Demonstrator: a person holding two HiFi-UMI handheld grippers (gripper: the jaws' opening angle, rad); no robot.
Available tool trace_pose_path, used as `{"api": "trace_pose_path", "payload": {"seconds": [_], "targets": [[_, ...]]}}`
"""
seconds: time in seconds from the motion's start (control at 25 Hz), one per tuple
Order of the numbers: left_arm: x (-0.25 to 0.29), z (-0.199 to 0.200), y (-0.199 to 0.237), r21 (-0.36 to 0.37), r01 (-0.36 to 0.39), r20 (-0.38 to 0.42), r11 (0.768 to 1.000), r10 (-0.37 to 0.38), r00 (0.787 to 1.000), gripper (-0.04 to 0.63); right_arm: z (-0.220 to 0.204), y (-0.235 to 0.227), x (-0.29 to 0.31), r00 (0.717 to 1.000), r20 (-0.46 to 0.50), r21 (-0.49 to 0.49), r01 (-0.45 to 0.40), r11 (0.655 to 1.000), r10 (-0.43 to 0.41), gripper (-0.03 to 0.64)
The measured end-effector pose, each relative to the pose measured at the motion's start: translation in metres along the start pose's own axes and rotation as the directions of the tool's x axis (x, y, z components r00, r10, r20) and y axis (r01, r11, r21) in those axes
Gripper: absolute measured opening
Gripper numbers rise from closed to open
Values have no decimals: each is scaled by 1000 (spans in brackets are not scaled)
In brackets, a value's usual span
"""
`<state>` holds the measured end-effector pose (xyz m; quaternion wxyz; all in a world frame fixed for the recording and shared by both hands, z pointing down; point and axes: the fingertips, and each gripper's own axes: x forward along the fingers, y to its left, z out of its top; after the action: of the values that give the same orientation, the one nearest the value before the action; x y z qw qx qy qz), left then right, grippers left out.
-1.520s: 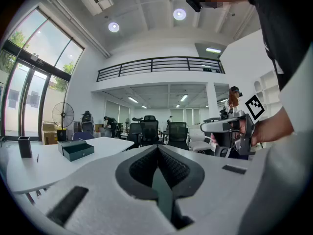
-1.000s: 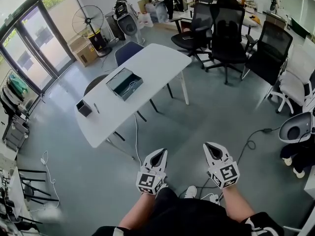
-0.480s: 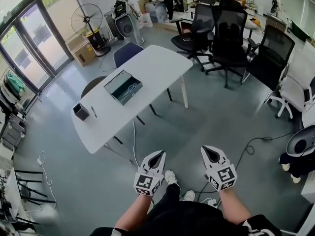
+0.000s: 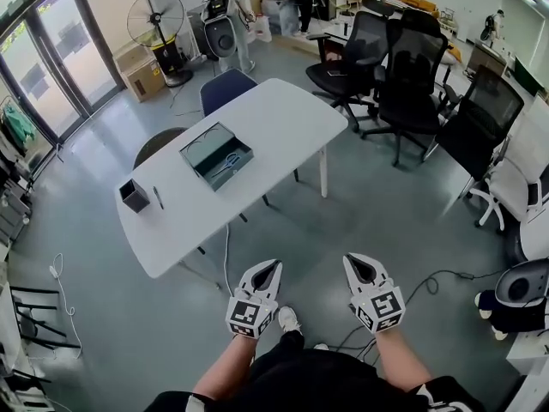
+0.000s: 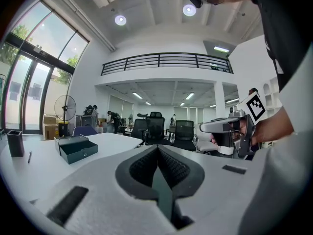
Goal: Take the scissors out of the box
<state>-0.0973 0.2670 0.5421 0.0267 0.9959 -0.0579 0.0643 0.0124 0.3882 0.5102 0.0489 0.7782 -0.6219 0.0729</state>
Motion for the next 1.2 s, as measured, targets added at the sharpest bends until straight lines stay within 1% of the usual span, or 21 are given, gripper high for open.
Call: {"api": "trace_pose_path", "payload": {"seconds": [0.28,0.52,0.68,0.8,1.08,1.2], "targets": [[19,-1,42,-28,17,-11,999,-17,1000,12,12,-2,59,1000,-26,-13,-9,1000,9,5],[21,8,78,-15,16,-2,1000,-16,1000,12,16,10,93,1000,-30,1,-8,1000,8,6],[14,10,100,-4,-4,-4,1000,4,1000,12,18,17,107,1000,-26,5,-11,1000,12,6],[8,7,111,-14,-26,-13,1000,25,1000,12,18,18,113,999,-29,3,-20,1000,21,6],[18,-1,131,-42,-66,-16,997,66,998,12,19,4,136,999,-36,5,-21,1000,21,6],[26,1,145,-37,-93,-21,995,93,995,12,21,-6,155,999,-33,8,-32,999,32,6]]}}
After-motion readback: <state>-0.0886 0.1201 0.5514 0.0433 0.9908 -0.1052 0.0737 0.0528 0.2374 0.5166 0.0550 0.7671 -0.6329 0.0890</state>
